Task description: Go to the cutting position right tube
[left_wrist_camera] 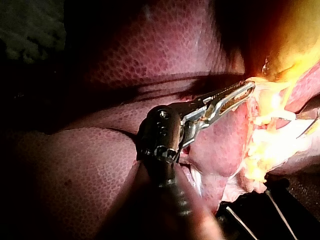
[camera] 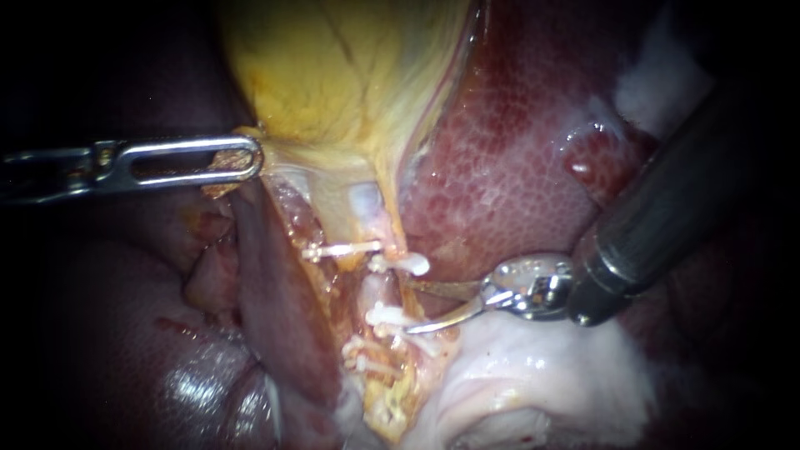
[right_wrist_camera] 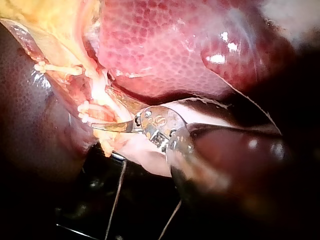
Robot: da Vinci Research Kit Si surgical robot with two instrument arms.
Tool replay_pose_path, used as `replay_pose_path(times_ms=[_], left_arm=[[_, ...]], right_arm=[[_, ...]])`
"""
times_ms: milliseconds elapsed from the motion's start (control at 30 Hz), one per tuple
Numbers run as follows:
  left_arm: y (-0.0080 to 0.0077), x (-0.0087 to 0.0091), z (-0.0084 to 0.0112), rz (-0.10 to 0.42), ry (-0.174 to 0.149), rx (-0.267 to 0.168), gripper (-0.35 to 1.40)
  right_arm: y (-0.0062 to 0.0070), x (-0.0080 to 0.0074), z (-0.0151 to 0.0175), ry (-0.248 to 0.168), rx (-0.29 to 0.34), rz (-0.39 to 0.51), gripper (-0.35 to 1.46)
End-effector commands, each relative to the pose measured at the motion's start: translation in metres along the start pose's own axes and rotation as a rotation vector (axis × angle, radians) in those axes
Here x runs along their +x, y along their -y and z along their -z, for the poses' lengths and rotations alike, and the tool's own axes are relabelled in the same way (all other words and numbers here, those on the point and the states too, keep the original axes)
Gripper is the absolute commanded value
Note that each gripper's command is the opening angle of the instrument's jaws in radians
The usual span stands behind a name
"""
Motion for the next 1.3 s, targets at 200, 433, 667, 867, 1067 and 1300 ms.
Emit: replay_pose_path(times_ms=[200, 433, 667, 867, 1067, 1300], left_arm=[[0.0, 0.0, 0.0, 0.0, 0.0, 0.001, -0.35], [0.0, 0.0, 0.0, 0.0, 0.0, 0.0, -0.35], [0.0001, -0.0001, -0.0003, 0.001, 0.001, -0.001, -0.35], [-0.0001, -0.0001, -0.0012, 0.001, 0.001, 0.0, -0.35], [-0.0004, -0.0002, -0.0015, 0.001, 0.002, -0.001, -0.35], [-0.0007, -0.0002, -0.0024, 0.001, 0.004, 0.004, -0.35]], right_arm=[[-0.0008, -0.0002, -0.0009, 0.003, -0.014, 0.0, 1.42], [-0.0009, -0.0003, -0.0036, -0.001, -0.028, 0.003, 1.42], [-0.0007, -0.0006, -0.0064, 0.003, -0.006, 0.009, 1.42], [-0.0004, -0.0004, -0.0064, -0.024, 0.021, 0.005, 1.43], [-0.0001, 0.0, -0.0068, -0.045, 0.084, 0.002, 1.42], [0.0001, 0.001, -0.0076, -0.051, 0.139, 0.008, 1.4]])
